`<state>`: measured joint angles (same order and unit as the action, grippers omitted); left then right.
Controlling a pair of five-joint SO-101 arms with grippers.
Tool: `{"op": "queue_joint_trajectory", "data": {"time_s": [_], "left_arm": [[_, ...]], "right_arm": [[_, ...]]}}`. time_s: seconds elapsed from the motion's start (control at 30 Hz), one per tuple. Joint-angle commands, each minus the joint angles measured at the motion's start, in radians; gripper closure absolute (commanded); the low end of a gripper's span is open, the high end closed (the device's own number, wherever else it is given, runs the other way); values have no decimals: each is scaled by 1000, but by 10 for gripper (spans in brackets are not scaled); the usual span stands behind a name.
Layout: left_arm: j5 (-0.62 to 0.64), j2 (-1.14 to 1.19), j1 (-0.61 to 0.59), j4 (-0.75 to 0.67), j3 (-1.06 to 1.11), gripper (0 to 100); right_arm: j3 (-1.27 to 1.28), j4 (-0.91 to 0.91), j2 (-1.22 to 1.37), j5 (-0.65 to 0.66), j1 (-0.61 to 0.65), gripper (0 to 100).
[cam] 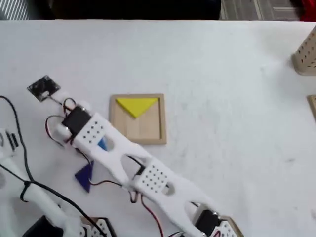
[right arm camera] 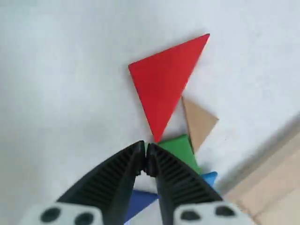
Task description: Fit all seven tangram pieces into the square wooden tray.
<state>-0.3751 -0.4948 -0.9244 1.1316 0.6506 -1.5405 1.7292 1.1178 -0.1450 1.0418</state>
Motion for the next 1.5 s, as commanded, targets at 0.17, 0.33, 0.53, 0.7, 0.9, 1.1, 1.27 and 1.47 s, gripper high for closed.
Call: {"op": "queue_joint_trajectory", "data": {"time_s": [0.17,0.33,0.53,0.7,0.9,1.1,1.27,1.47], "left_arm": [[61,-35,200,-44,126,585],[71,-35,282,-137,216,616],[253,-35,343,-175,226,618],[273,-35,354,-167,201,618],[279,-33,367,-164,181,619],[334,8,390,-126,92,620],[339,214,377,-129,-3,619],[336,432,357,-218,-64,619]], "right_arm": [[563,2,-536,169,-219,982],[1054,-24,-889,307,-375,981],[1778,-288,-1339,473,-533,981],[2294,-570,-1710,476,-676,981],[2556,-584,-1972,485,-886,981],[2734,-697,-1957,612,-1075,981],[2834,-753,-1954,720,-1095,981],[2845,-771,-1951,744,-1089,981]]}}
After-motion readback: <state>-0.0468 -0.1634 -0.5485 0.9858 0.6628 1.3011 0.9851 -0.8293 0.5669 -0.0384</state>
